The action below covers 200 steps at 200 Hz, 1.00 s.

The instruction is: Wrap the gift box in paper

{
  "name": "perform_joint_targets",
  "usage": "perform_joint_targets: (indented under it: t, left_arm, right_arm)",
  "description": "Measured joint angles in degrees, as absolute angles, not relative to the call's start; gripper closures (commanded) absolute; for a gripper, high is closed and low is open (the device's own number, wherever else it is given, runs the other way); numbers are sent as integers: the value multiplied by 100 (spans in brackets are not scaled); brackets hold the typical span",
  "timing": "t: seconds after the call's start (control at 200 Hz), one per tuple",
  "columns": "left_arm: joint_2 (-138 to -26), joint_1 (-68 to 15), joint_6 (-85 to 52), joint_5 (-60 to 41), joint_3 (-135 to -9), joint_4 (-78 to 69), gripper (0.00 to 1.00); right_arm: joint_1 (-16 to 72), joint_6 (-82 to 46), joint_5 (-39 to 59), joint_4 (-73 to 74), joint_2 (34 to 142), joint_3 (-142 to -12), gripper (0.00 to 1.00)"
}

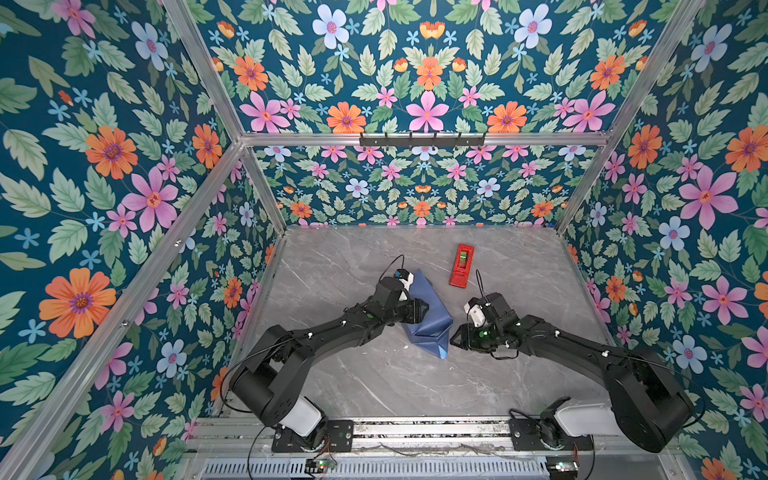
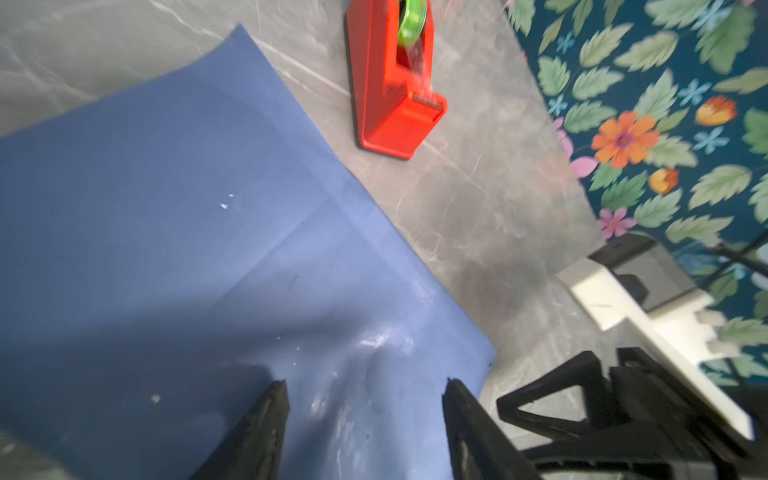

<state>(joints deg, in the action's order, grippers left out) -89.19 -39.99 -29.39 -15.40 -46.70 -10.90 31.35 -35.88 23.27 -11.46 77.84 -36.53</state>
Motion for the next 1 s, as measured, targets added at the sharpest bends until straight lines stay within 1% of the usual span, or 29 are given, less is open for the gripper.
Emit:
perform_joint_targets:
  t: [0.155, 0.585, 0.815, 1.0]
  left_arm:
    - [-9133, -3979, -2794, -1649, -4696, -1398, 40]
    - [-9091, -3979, -2687, -1651, -4569, -1592, 41]
    - [-9063, -3977, -2687, -1653, -4534, -1625, 41]
    - [-9030, -3975, -2687, -1653, -4501, -1623, 42]
  right_arm:
    - [3319, -3940, 2456, -825, 7929, -3430, 51]
    - [3511, -4801, 2482, 263, 8374, -3124, 58]
    - [3599, -4967, 2335, 510, 8453, -3092, 64]
    - [3640, -5074, 2200, 753, 8562, -3081, 70]
